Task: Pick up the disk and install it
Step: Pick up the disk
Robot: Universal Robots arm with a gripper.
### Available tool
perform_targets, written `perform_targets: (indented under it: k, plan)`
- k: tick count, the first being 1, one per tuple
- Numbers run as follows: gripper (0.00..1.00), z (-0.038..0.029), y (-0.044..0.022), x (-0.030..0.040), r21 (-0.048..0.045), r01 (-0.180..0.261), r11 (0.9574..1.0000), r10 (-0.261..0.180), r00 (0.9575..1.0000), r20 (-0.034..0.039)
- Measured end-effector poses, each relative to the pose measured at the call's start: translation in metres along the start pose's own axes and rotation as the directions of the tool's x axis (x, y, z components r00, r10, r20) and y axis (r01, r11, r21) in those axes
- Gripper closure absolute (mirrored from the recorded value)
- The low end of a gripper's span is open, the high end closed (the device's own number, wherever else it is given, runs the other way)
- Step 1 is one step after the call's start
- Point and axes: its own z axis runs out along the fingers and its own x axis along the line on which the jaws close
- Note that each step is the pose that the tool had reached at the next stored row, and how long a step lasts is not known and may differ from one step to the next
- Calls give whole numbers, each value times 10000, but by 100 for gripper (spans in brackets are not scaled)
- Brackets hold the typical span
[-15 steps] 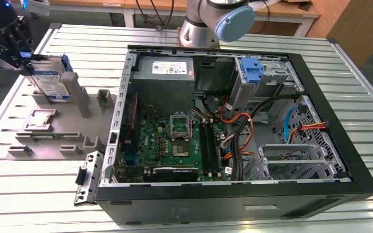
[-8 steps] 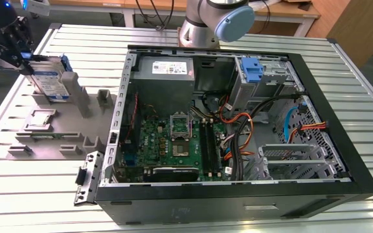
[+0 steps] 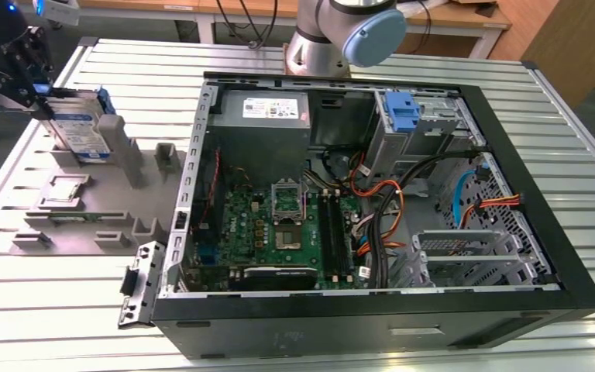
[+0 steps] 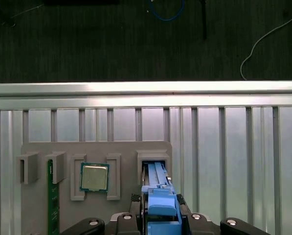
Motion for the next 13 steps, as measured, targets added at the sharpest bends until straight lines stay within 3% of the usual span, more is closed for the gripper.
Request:
perform_targets:
  k: [13]
  plan:
    - [64, -43, 0, -1, 1, -22, 10000, 22, 10000, 0]
